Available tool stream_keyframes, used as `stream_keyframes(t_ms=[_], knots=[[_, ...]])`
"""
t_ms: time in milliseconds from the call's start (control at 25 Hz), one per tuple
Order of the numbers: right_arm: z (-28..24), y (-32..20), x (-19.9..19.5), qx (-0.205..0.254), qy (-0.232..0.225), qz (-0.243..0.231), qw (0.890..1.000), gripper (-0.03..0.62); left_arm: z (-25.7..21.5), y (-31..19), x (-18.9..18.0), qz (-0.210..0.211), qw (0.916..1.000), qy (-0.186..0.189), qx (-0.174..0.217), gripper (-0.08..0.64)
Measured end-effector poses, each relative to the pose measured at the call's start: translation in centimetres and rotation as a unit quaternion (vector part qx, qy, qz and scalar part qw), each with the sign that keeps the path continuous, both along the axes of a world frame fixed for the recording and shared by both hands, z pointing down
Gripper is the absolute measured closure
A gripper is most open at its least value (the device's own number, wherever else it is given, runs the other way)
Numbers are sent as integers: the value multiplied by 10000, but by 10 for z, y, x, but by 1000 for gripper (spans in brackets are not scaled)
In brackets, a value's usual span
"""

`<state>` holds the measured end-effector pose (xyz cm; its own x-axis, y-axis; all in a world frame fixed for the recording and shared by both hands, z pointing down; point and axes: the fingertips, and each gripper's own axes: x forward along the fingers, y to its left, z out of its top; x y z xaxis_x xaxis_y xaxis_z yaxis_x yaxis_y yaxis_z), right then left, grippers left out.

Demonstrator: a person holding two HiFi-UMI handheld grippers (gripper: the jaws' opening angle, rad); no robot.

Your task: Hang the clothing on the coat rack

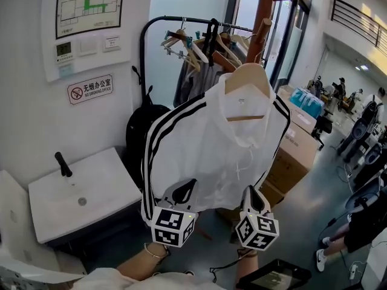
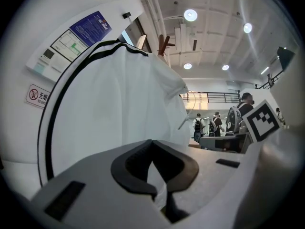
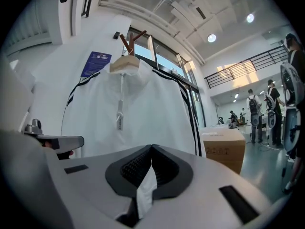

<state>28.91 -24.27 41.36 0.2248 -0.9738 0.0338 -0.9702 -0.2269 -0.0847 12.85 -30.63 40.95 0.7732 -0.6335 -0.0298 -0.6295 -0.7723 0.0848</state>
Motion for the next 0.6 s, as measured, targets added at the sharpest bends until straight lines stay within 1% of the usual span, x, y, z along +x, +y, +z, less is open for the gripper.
stream_keyframes(t_ms=[200,600], knots=[[-4,0,-8,-181,299,17,9994,571,-4,-3,1,113,9999,46,22,552],[2,6,-4,-270,310,162,9990,571,5,0,12,308,9995,-29,-38,552]])
